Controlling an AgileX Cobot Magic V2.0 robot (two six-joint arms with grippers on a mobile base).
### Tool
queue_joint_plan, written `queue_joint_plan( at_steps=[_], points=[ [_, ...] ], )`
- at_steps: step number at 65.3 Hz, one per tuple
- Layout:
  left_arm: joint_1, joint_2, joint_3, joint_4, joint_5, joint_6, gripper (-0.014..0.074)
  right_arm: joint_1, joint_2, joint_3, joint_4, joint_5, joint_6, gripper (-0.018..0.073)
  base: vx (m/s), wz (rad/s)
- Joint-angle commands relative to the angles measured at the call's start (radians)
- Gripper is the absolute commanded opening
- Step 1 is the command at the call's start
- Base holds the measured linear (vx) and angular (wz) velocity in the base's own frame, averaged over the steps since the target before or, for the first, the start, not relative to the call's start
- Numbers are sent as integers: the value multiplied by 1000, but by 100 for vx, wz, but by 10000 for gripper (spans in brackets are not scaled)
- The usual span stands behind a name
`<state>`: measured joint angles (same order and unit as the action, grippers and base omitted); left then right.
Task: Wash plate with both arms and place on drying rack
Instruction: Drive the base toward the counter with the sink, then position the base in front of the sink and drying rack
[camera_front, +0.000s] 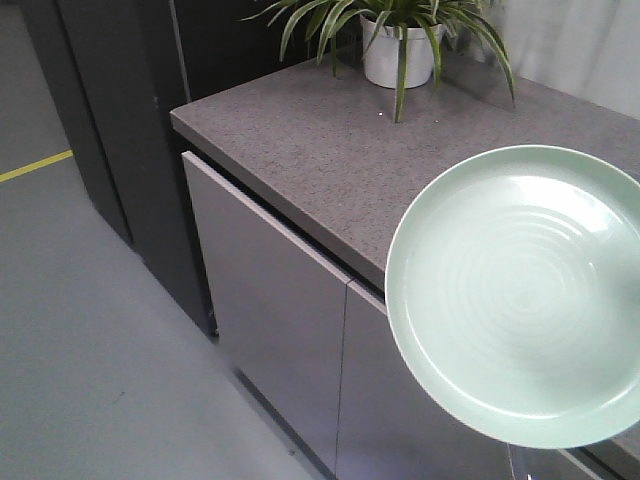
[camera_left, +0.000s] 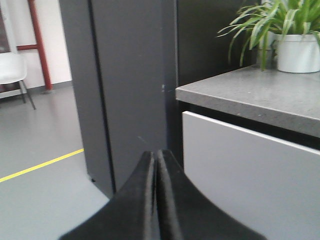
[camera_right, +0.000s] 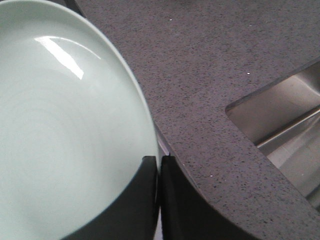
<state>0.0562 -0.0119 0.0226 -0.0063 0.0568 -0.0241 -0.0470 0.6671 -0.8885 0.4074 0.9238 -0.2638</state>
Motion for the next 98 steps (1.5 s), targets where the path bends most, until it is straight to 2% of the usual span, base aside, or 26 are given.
queue_joint_plan(
  at_steps=[1, 98],
  points=[
    [-5, -14, 23, -4, -76, -6, -6, -7, 2, -25, 20, -64, 0, -3, 8, -31],
    [-5, -14, 23, -4, -76, -6, -6, -7, 2, -25, 20, -64, 0, -3, 8, -37]
  ],
)
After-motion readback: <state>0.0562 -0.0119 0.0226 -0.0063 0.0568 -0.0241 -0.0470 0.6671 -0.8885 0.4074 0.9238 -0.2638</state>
